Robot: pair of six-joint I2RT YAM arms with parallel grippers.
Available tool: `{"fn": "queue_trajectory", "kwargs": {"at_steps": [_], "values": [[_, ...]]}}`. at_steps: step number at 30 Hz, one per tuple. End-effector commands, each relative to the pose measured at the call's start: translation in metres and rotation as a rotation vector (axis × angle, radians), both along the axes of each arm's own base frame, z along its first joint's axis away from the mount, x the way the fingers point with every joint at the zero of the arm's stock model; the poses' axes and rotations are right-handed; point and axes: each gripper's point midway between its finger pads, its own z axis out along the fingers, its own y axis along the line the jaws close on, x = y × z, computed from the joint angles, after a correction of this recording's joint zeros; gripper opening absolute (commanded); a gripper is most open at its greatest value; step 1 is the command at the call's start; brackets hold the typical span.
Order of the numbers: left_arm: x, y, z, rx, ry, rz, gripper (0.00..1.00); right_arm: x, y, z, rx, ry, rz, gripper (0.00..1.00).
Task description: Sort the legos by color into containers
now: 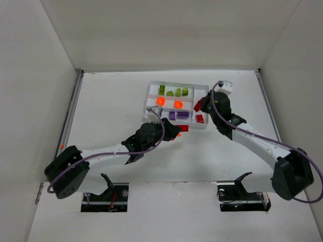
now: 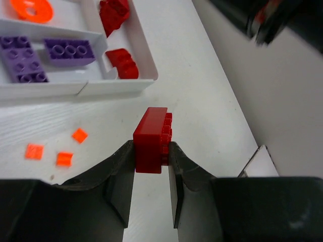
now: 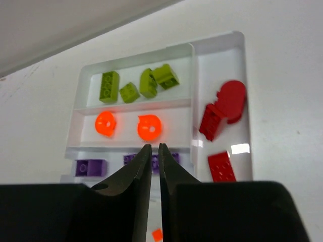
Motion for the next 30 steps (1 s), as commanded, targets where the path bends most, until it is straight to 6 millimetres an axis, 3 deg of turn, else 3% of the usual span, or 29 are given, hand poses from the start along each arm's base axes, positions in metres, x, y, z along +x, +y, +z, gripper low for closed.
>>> {"fn": "queue_trajectory", "kwargs": {"at_steps": [1,5,9,14,24,30], "values": [[0.024,-0.026,0.019,0.052,-0.078,0.007,0.16,-0.024,-0.03,-0.032,0.041,-0.005,-0.119,0.18],[0.056,-0.053,0.024,0.096,-0.098,0.016,0.16,-0.048,-0.067,-0.052,0.064,-0.006,-0.225,0.28],[0.086,-0.087,0.012,0.158,-0.079,0.0,0.16,-0.062,-0.089,-0.067,0.074,-0.009,-0.296,0.43],[0.112,-0.116,-0.006,0.205,-0.06,-0.005,0.15,-0.07,-0.096,-0.07,0.141,-0.039,-0.318,0.51],[0.137,-0.15,-0.015,0.205,-0.053,-0.015,0.18,-0.071,-0.099,-0.062,0.189,-0.072,-0.307,0.54],[0.144,-0.154,-0.023,0.224,-0.047,-0.014,0.33,-0.07,-0.096,-0.062,0.198,-0.066,-0.291,0.55]]}}
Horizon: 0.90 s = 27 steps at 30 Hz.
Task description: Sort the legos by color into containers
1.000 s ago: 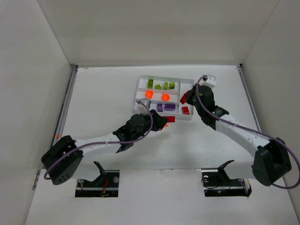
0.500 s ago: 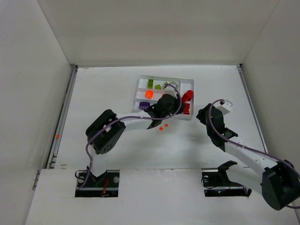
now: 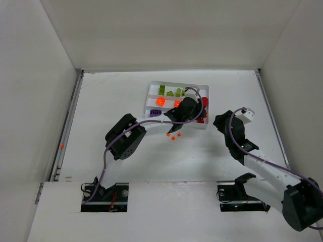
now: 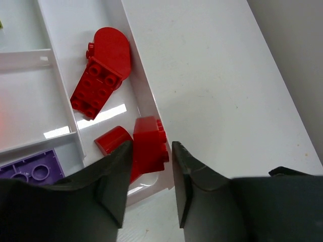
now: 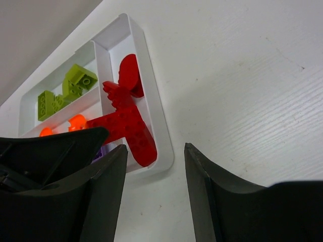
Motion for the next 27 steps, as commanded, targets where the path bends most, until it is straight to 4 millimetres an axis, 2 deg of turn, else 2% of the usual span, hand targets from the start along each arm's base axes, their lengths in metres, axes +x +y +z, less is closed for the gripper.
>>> {"fn": "queue_trajectory", "kwargs": {"at_steps": [1,5,8,9,12,14,15,18,22,24,27], "values": [[0.013,-0.002,0.024,-0.024,-0.045,0.01,0.37,0.007,0.007,0.019,0.048,-0.071,0.022,0.55],[0.011,0.004,0.03,-0.021,-0.056,0.011,0.45,0.004,0.001,0.022,0.04,-0.092,0.003,0.56],[0.011,0.013,0.05,-0.024,-0.091,0.012,0.49,0.008,0.005,0.017,0.035,-0.074,0.016,0.51],[0.009,0.018,0.059,-0.032,-0.108,0.018,0.49,0.009,0.01,0.019,0.026,-0.078,0.031,0.49],[0.002,0.043,0.089,-0.044,-0.159,0.046,0.39,0.01,0.032,0.024,-0.011,-0.095,0.112,0.38],[-0.01,0.069,0.103,-0.042,-0.186,0.064,0.33,0.011,0.055,0.028,-0.041,-0.092,0.192,0.31],[-0.018,0.081,0.104,-0.036,-0.188,0.069,0.3,0.009,0.068,0.027,-0.057,-0.083,0.24,0.29],[-0.041,0.12,0.093,-0.007,-0.174,0.095,0.24,0.005,0.107,0.024,-0.111,-0.063,0.374,0.25],[-0.068,0.17,0.064,0.031,-0.132,0.153,0.23,-0.003,0.156,0.001,-0.175,0.038,0.55,0.26],[-0.081,0.2,0.045,0.05,-0.108,0.202,0.23,-0.016,0.179,-0.022,-0.205,0.119,0.644,0.34],[-0.093,0.23,0.023,0.074,-0.076,0.25,0.24,-0.035,0.199,-0.05,-0.226,0.206,0.724,0.46]]}}
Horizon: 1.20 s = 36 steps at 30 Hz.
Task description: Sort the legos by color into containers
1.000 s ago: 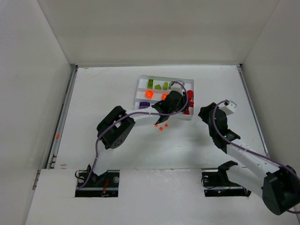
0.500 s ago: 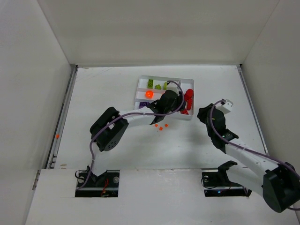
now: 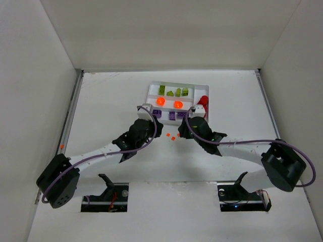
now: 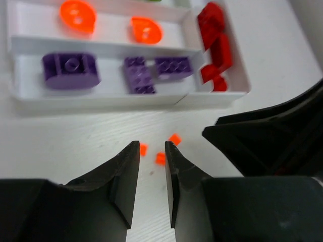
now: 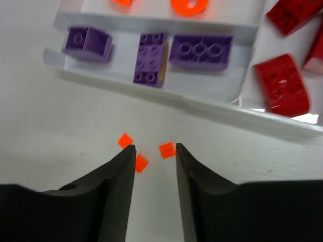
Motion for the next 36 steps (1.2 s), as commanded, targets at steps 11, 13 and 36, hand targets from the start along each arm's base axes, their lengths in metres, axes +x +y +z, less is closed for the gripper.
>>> {"fn": "queue_trajectory", "kwargs": {"at_steps": [11,13,36], "values": [[-0.013,0.057,-0.048,0.02,0.024,0.116,0.28,-0.025,0.048,-0.052,-0.184,0.123,0.206,0.58],[-0.011,0.061,-0.046,0.012,0.013,0.121,0.28,-0.025,0.049,-0.057,-0.191,0.132,0.21,0.58],[-0.011,0.056,-0.052,-0.032,0.03,0.097,0.3,-0.022,0.06,-0.075,-0.287,0.14,0.249,0.23]]}}
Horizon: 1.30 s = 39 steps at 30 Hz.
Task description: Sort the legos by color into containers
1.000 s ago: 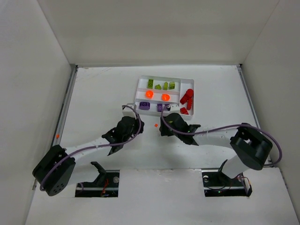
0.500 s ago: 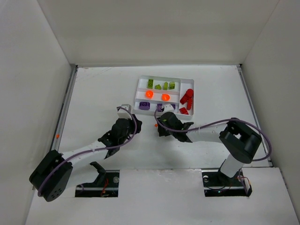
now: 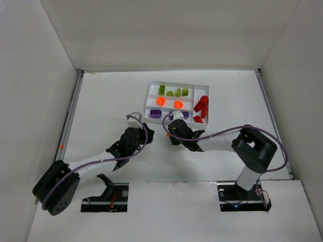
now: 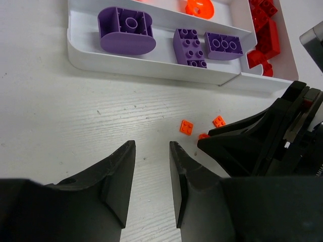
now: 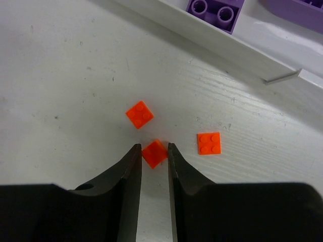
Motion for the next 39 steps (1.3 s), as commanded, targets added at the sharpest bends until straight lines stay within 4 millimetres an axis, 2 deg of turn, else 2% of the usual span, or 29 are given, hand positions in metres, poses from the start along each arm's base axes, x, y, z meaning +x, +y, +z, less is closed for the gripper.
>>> {"fn": "queue_trajectory", "kwargs": {"at_steps": [1,6,10,14,16,22,25,30,33,36,39], "values": [[0.003,-0.007,0.011,-0.042,-0.031,-0.011,0.31,-0.003,0.004,0.006,-0.003,-0.012,0.011,0.22],[0.003,-0.009,0.01,-0.048,-0.028,-0.012,0.32,-0.002,0.003,0.043,0.078,-0.07,-0.009,0.22],[0.001,-0.013,0.009,-0.046,-0.028,-0.023,0.33,0.018,-0.005,0.071,0.143,-0.102,-0.059,0.22],[0.0,-0.019,0.006,-0.044,-0.018,-0.04,0.33,0.059,-0.006,0.096,0.188,-0.142,-0.114,0.23],[-0.005,-0.026,0.006,-0.043,-0.02,-0.064,0.34,0.087,-0.011,0.102,0.195,-0.16,-0.162,0.23],[-0.006,-0.03,0.005,-0.026,-0.023,-0.075,0.34,0.152,-0.007,0.101,0.185,-0.17,-0.239,0.23],[-0.006,-0.031,0.002,-0.02,-0.016,-0.075,0.34,0.173,-0.006,0.092,0.156,-0.148,-0.265,0.23],[-0.006,-0.034,0.0,-0.011,-0.007,-0.083,0.34,0.194,0.003,0.091,0.152,-0.151,-0.273,0.31],[-0.005,-0.04,-0.004,0.002,0.004,-0.093,0.34,0.202,0.007,0.1,0.171,-0.165,-0.277,0.43],[-0.008,-0.049,-0.005,0.017,0.008,-0.119,0.34,0.203,0.008,0.109,0.183,-0.177,-0.277,0.52],[-0.007,-0.053,-0.006,0.054,-0.008,-0.121,0.35,0.191,0.003,0.119,0.194,-0.189,-0.27,0.53]]}}
